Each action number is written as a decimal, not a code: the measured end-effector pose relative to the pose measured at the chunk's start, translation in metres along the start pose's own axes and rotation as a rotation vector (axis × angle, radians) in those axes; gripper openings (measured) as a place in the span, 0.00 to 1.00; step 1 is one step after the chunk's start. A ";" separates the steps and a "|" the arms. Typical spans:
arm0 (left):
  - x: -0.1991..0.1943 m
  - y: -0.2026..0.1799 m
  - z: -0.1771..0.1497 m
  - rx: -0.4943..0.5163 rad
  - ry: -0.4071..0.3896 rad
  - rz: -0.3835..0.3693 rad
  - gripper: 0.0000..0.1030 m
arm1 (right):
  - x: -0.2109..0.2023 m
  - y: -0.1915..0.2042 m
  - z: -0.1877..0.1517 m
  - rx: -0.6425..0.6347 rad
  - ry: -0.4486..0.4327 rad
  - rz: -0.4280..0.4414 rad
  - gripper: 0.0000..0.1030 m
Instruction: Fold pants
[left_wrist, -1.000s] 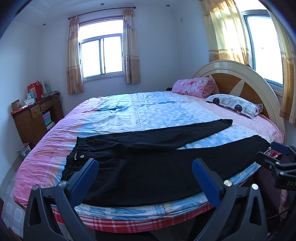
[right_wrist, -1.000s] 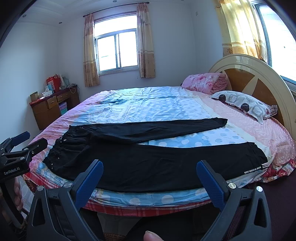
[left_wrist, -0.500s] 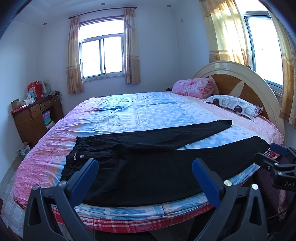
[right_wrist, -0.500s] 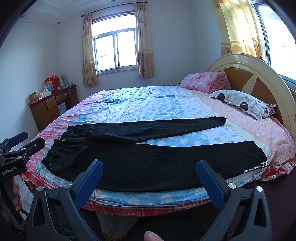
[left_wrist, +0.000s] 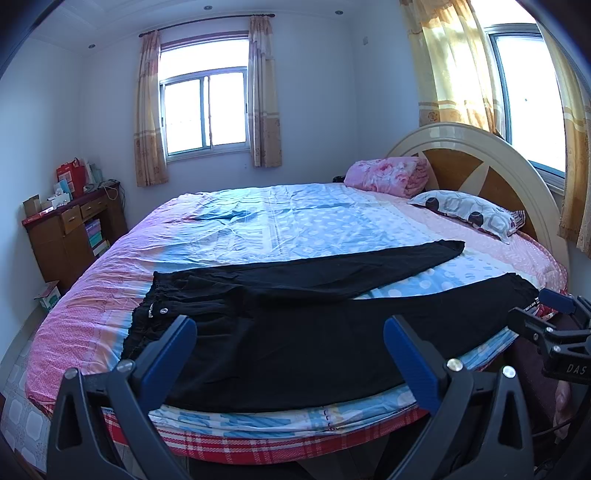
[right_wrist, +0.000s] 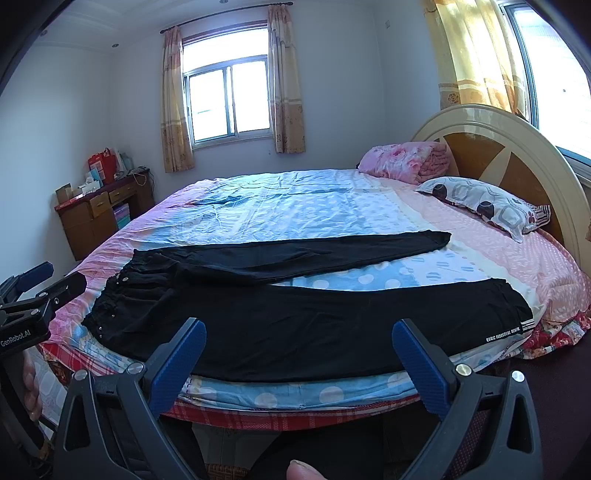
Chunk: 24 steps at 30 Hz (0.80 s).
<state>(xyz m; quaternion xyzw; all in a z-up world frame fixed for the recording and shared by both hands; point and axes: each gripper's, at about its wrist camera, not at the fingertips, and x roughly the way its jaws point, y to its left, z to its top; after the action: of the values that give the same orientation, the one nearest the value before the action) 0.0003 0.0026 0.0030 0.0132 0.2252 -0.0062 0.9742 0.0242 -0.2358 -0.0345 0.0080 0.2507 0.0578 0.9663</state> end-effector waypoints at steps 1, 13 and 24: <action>0.000 0.000 -0.001 0.000 0.000 0.001 1.00 | 0.000 0.000 0.000 0.000 0.000 0.000 0.99; -0.001 0.001 -0.001 -0.004 0.000 0.000 1.00 | 0.002 0.002 -0.001 -0.004 0.007 -0.004 0.99; 0.000 0.002 -0.001 -0.008 0.008 0.000 1.00 | 0.005 -0.001 -0.001 0.000 0.017 -0.014 0.99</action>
<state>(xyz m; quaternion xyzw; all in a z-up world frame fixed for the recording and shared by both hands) -0.0001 0.0047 0.0024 0.0092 0.2289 -0.0052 0.9734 0.0279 -0.2362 -0.0380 0.0057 0.2589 0.0509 0.9645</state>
